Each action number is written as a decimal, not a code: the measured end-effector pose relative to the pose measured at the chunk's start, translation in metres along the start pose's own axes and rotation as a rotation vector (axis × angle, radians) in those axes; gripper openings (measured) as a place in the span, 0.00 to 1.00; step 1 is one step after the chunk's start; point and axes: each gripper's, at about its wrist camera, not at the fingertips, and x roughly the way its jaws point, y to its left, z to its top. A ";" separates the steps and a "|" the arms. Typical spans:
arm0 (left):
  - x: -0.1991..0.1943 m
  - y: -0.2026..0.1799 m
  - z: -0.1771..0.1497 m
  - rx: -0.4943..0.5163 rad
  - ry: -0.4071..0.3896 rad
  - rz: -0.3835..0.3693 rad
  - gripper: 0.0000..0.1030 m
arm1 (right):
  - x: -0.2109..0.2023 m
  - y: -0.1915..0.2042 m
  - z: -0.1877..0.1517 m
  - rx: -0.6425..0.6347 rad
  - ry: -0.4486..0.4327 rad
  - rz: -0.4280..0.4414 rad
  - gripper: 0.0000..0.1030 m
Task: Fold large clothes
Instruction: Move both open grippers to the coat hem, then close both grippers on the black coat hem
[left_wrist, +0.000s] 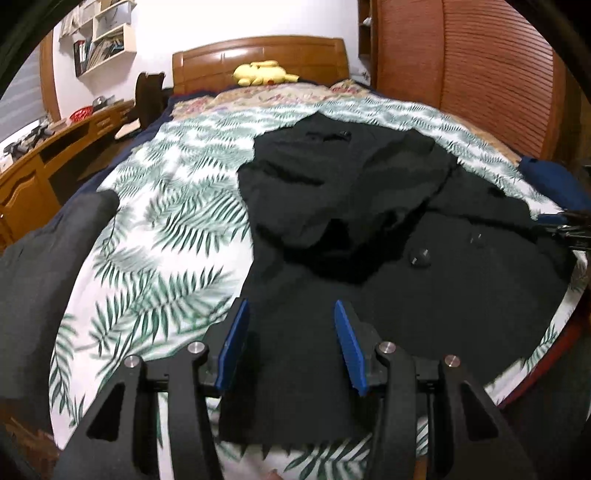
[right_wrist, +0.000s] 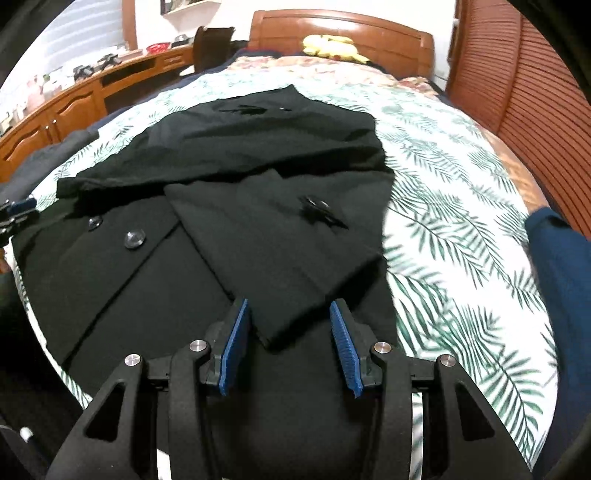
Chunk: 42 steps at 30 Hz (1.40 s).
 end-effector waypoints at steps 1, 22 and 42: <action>0.001 0.002 -0.002 -0.004 0.012 0.005 0.46 | -0.001 -0.002 -0.003 0.003 0.000 -0.005 0.44; -0.014 0.019 -0.029 -0.080 0.062 0.022 0.46 | -0.026 -0.035 -0.049 0.036 0.054 -0.041 0.60; -0.031 0.023 -0.045 -0.123 0.022 -0.067 0.30 | -0.027 -0.020 -0.061 0.012 0.058 0.012 0.49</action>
